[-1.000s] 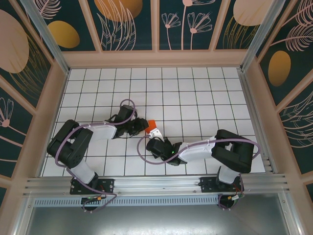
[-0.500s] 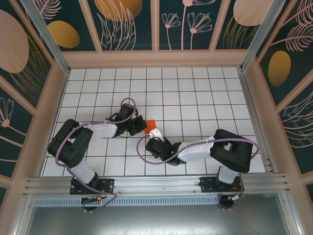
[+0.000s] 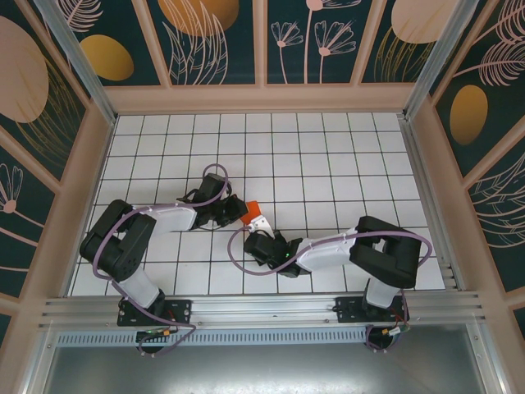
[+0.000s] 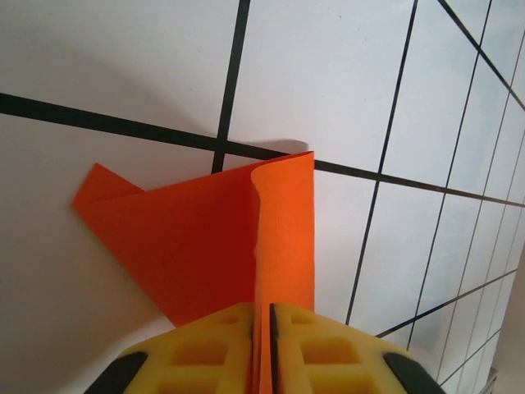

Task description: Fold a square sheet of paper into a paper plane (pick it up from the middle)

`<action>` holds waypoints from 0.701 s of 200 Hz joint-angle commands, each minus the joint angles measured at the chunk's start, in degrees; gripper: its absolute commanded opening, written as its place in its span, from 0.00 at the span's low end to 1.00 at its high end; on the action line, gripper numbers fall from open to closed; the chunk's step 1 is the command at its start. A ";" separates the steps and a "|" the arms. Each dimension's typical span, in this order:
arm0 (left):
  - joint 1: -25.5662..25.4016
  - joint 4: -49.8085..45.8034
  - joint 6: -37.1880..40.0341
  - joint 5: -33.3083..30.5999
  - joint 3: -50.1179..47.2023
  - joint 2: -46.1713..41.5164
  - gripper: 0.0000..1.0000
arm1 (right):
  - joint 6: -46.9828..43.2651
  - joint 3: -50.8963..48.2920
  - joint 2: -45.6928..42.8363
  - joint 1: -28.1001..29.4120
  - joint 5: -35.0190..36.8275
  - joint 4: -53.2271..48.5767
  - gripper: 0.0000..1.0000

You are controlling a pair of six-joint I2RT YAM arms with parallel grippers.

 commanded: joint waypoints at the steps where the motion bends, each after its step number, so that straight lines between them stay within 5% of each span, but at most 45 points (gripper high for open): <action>1: 0.42 -4.58 1.81 -4.75 0.96 -2.29 0.27 | 1.58 -0.82 -0.69 -1.10 -3.00 1.49 0.00; 67: 0.44 -11.65 2.88 -20.30 -4.53 -17.78 0.69 | 4.61 -8.16 -5.35 -8.99 -23.43 14.40 0.00; 140: 0.51 -8.23 4.00 -19.29 -8.41 -24.82 0.70 | 7.21 -11.99 -7.20 -14.30 -35.59 22.75 0.00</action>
